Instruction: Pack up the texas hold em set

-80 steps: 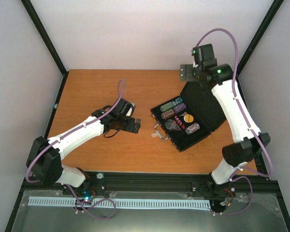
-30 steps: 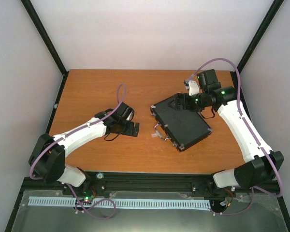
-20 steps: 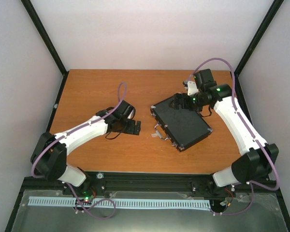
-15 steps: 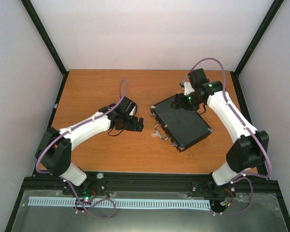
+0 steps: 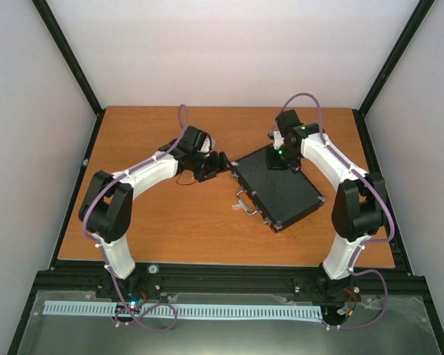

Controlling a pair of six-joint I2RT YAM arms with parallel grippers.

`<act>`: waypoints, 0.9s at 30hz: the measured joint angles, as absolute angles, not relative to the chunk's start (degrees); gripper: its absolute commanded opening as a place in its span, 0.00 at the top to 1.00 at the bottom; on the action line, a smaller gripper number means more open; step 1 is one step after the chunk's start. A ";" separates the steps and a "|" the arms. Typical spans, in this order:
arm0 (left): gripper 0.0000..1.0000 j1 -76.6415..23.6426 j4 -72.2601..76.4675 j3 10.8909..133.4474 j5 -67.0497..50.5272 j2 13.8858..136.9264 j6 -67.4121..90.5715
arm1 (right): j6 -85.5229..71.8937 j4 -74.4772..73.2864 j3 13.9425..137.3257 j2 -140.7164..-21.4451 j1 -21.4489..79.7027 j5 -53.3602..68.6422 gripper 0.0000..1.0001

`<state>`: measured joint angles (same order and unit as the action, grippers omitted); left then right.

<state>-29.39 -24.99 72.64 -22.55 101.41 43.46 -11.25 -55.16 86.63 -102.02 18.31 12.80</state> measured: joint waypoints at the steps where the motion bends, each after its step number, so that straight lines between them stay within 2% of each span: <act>1: 0.25 -29.39 -24.32 73.54 -23.49 102.43 44.38 | -10.96 -54.83 86.41 -102.63 18.31 12.40 0.97; 2: 0.32 -29.39 -23.70 74.32 -24.23 103.26 45.12 | -10.74 -54.57 86.28 -103.15 18.31 12.16 0.97; 4: 0.54 -29.41 -22.90 75.79 -25.50 104.88 46.37 | -10.26 -54.15 86.21 -104.27 18.31 11.38 0.97; 6: 0.85 -29.41 -22.52 76.27 -26.17 105.60 47.68 | -9.85 -53.98 86.19 -105.08 18.31 10.90 0.97; 7: 0.97 -29.41 -22.46 76.29 -26.28 105.71 48.29 | -9.61 -53.87 86.19 -105.36 18.31 10.70 0.97; 27: 0.99 -29.41 -14.79 73.52 -29.93 109.01 58.19 | -7.73 -52.60 85.69 -109.67 17.39 10.20 0.97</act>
